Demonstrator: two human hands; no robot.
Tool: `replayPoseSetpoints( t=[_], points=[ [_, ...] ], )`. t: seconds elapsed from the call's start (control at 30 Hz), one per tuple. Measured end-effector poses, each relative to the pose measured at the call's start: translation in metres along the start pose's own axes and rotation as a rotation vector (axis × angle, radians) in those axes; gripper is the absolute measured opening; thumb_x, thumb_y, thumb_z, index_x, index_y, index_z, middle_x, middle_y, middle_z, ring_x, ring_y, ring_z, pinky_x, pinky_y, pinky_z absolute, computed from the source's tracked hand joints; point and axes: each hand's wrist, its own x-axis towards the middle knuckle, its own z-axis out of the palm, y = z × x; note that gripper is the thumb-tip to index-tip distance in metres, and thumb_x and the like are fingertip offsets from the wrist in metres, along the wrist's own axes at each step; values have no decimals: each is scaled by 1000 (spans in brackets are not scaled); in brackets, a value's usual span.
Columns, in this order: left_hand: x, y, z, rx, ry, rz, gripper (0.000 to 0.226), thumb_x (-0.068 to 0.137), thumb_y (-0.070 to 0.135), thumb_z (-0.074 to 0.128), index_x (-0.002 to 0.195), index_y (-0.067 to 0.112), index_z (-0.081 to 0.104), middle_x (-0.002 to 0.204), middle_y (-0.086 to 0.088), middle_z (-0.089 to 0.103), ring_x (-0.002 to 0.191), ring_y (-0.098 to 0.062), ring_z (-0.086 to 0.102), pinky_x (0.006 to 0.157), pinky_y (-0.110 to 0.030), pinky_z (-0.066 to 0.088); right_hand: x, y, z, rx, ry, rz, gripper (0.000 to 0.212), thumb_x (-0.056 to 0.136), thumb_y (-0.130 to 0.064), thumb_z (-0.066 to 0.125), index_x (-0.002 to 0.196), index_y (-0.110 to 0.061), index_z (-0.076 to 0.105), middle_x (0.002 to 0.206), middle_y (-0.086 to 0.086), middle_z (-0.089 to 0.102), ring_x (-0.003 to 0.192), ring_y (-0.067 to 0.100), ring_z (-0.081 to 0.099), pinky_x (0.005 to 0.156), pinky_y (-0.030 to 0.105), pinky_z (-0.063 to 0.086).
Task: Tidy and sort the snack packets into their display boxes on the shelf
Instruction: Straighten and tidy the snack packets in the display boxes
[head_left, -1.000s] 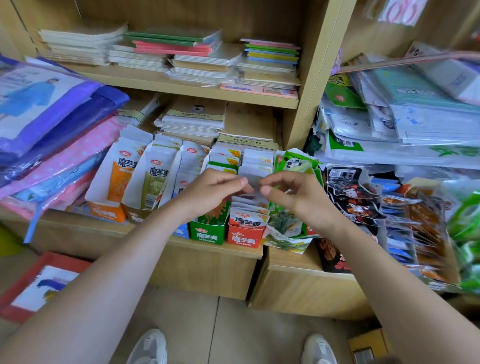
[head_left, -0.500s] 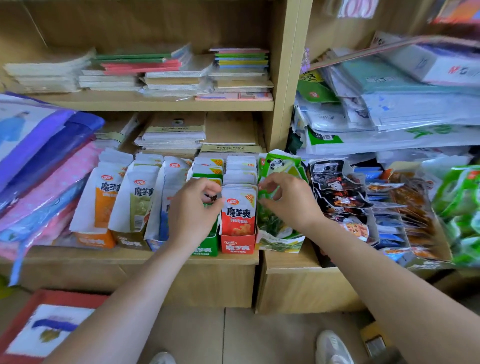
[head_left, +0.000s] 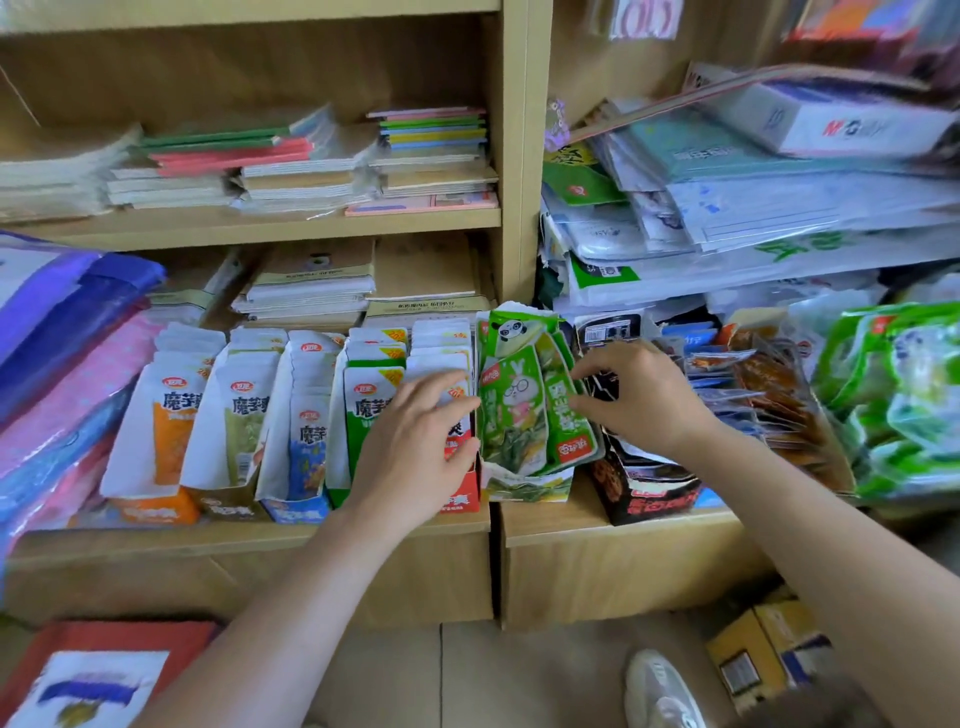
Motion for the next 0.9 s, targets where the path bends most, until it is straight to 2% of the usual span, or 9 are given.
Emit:
replayPoseSetpoints(
  t=[0.1, 0.17, 0.27, 0.37, 0.43, 0.6, 0.7, 0.8, 0.9],
  points=[
    [4, 8, 4, 36, -79, -44, 50, 95, 43, 62, 143, 31, 55, 160, 13, 33, 149, -10, 24, 120, -36, 27, -1, 4, -2, -32, -36, -5, 37, 79, -34, 82, 112, -21, 72, 110, -2, 69, 107, 23, 58, 93, 41, 48],
    [4, 15, 7, 47, -37, -38, 49, 92, 48, 64, 137, 29, 61, 156, 7, 41, 145, -16, 32, 120, -40, 31, -1, 5, -3, -61, -40, -2, 43, 77, -35, 83, 116, -21, 71, 108, -1, 68, 104, 24, 54, 91, 39, 46],
    [3, 29, 14, 95, 52, 40, 47, 83, 59, 66, 121, 32, 70, 143, 6, 53, 133, -22, 42, 108, -46, 40, 1, 11, -3, -88, -46, 11, 43, 73, -37, 85, 112, -24, 71, 98, -3, 65, 96, 25, 54, 87, 43, 47],
    [0, 42, 29, 189, 14, 121, 49, 75, 69, 68, 107, 33, 75, 129, 11, 61, 129, -24, 46, 101, -52, 40, 0, 17, -4, -68, -57, 9, 41, 73, -41, 83, 110, -29, 71, 94, -7, 63, 94, 22, 52, 87, 47, 48],
    [-1, 47, 38, 261, -9, 119, 52, 74, 73, 67, 105, 32, 76, 121, 13, 67, 127, -23, 47, 103, -54, 37, -2, 18, -3, -65, -49, 8, 42, 74, -40, 82, 113, -28, 70, 96, -6, 62, 96, 22, 49, 86, 47, 47],
    [2, 50, 44, 261, 32, 99, 43, 84, 66, 62, 100, 29, 77, 98, 13, 75, 114, -18, 59, 106, -55, 34, -4, 21, -2, -61, -80, 3, 43, 75, -43, 81, 114, -29, 69, 104, -5, 57, 101, 21, 42, 86, 44, 43],
    [-1, 48, 45, 228, 134, 126, 25, 91, 45, 63, 91, 25, 78, 81, 11, 75, 89, -13, 67, 103, -50, 39, -4, 22, -1, -21, -78, -3, 30, 83, -46, 74, 110, -32, 72, 101, -7, 53, 101, 22, 40, 88, 46, 42],
    [5, 45, 34, 151, 288, 72, 24, 92, 26, 58, 72, 22, 71, 56, 9, 63, 53, -14, 57, 78, -36, 46, -5, 23, -2, 11, -74, 7, 25, 90, -41, 69, 113, -32, 71, 101, -7, 52, 101, 23, 40, 90, 47, 41],
    [13, 40, 16, 25, 370, -46, 31, 93, 27, 52, 64, 22, 61, 41, 8, 41, 37, -15, 37, 45, -21, 29, -6, 21, -2, 21, -53, -11, 28, 87, -38, 73, 114, -30, 71, 102, -6, 57, 102, 26, 44, 89, 44, 41]
  ],
)
